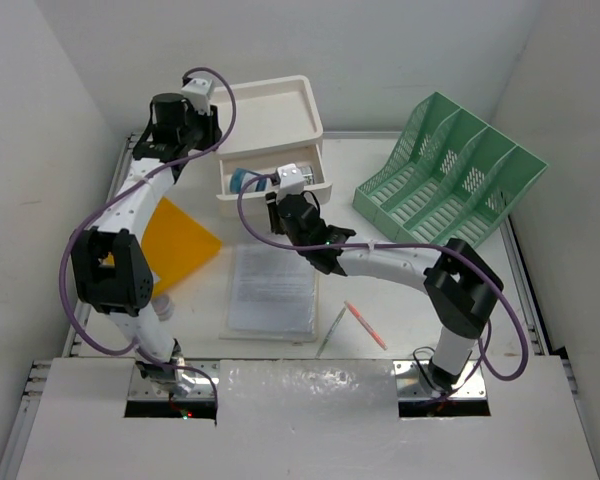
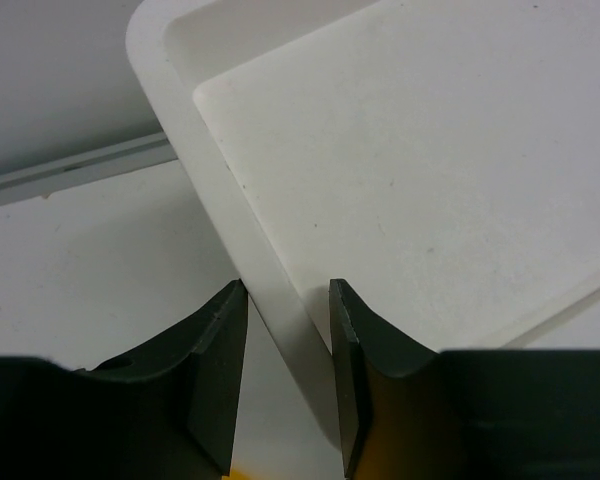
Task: Organize the desk
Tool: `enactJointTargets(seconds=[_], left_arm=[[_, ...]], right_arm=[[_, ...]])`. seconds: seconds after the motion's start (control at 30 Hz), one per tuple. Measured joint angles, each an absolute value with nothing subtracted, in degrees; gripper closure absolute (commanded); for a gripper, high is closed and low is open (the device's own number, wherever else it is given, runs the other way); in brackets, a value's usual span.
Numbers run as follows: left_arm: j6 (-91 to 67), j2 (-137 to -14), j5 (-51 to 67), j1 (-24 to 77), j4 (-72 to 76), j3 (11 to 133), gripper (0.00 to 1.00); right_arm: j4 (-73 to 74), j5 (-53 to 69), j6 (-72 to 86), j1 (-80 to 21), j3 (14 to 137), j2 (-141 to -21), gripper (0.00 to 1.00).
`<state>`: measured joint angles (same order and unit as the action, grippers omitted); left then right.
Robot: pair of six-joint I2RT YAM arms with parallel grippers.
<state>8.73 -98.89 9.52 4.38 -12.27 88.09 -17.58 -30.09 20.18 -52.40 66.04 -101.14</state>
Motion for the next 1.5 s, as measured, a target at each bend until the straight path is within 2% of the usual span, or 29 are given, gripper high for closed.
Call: enactJointTargets(seconds=[0.1, 0.13, 0.2, 0.6, 1.03, 1.5], left_arm=[[8.67, -99.77, 10.13, 3.95, -12.78, 89.34, 1.00], [8.58, -100.20, 10.50, 3.73, -12.86, 89.82, 1.00], [8.56, -100.95, 11.27, 3.46, -13.10, 90.76, 1.00], [9.58, -102.48, 15.05, 2.83, -16.80, 94.21, 1.00], [10.96, -103.96, 16.84, 2.20, -19.31, 96.97, 1.00], [11.55, -104.79, 17.41, 2.09, -21.71, 99.42, 1.00]], right_arm=[[-18.04, -30.94, 19.88, -52.27, 66.04, -101.23, 0.81], [-18.33, -31.09, 19.84, -52.16, 66.04, -101.27, 0.92], [-19.07, -31.40, 19.73, -51.92, 66.04, -101.41, 1.00], [-18.92, -30.72, 17.67, -51.33, 68.03, -102.69, 1.00], [-18.96, -22.85, 12.53, -48.97, 70.30, -103.98, 1.00], [-14.22, -9.17, 6.00, -41.67, 72.07, -102.15, 1.00]])
